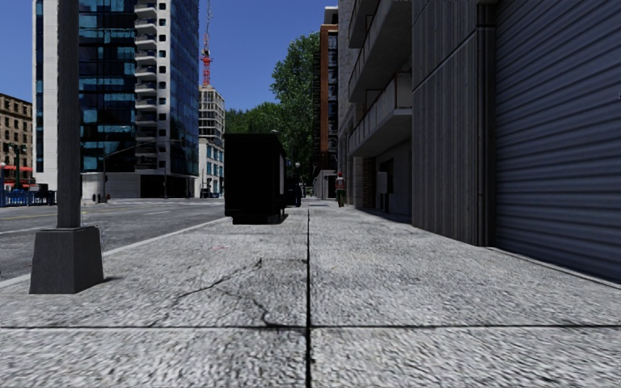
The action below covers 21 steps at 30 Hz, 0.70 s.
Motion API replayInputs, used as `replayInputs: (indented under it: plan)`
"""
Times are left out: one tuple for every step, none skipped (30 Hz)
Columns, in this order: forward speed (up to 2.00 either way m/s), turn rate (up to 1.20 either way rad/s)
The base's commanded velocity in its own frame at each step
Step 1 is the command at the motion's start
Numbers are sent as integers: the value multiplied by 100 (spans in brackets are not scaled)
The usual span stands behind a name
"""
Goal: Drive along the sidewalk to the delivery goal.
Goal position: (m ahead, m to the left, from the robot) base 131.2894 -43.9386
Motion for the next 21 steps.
replayInputs:
  plan:
    - [200, 0]
    - [200, 0]
    - [200, 0]
    - [200, 0]
    - [200, 0]
    - [200, 0]
    - [200, 0]
    - [200, 0]
    - [200, 0]
    - [200, 0]
    - [200, 0]
    - [200, 0]
    - [200, 0]
    - [200, 0]
    - [200, 0]
    - [200, 0]
    - [200, 0]
    - [200, 0]
    - [200, 0]
    - [200, 0]
    - [200, 0]
